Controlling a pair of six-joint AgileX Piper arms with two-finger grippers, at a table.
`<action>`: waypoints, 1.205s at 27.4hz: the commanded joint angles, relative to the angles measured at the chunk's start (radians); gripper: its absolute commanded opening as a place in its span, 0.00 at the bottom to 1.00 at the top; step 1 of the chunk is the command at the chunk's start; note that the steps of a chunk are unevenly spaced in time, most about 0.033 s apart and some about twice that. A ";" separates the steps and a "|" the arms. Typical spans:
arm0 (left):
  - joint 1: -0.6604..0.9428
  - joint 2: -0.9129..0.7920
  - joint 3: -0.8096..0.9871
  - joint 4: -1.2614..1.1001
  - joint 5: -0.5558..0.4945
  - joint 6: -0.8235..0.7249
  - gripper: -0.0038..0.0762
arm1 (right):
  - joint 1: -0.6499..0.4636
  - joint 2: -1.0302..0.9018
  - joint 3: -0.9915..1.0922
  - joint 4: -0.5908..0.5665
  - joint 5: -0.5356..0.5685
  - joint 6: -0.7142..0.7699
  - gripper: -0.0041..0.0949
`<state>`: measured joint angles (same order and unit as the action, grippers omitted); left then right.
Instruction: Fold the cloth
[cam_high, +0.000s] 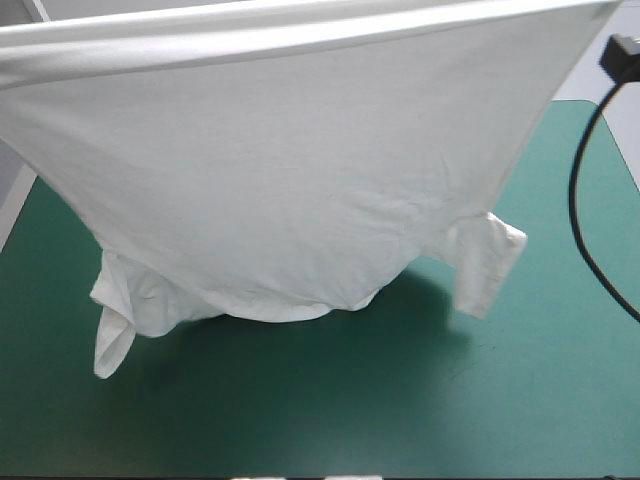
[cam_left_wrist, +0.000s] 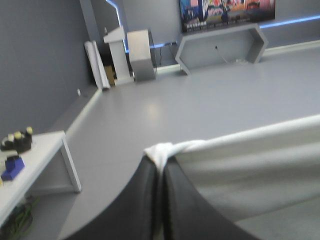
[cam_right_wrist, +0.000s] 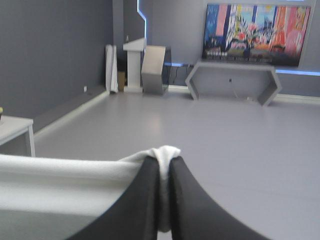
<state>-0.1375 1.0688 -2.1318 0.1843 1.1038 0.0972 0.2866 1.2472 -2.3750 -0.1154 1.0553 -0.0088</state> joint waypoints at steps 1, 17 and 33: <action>0.002 0.014 -0.103 0.076 -0.124 0.041 0.04 | -0.006 -0.021 -0.107 -0.113 -0.093 -0.029 0.03; 0.002 0.215 -0.288 -0.109 -0.129 0.078 0.04 | -0.006 0.105 -0.217 0.021 -0.099 -0.035 0.03; 0.002 0.565 -0.533 -0.149 -0.273 0.067 0.04 | -0.006 0.353 -0.219 0.006 -0.551 -0.033 0.03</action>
<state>-0.1366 1.6805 -2.6245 0.0215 0.9410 0.1676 0.2866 1.6458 -2.5731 -0.0929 0.6075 -0.0350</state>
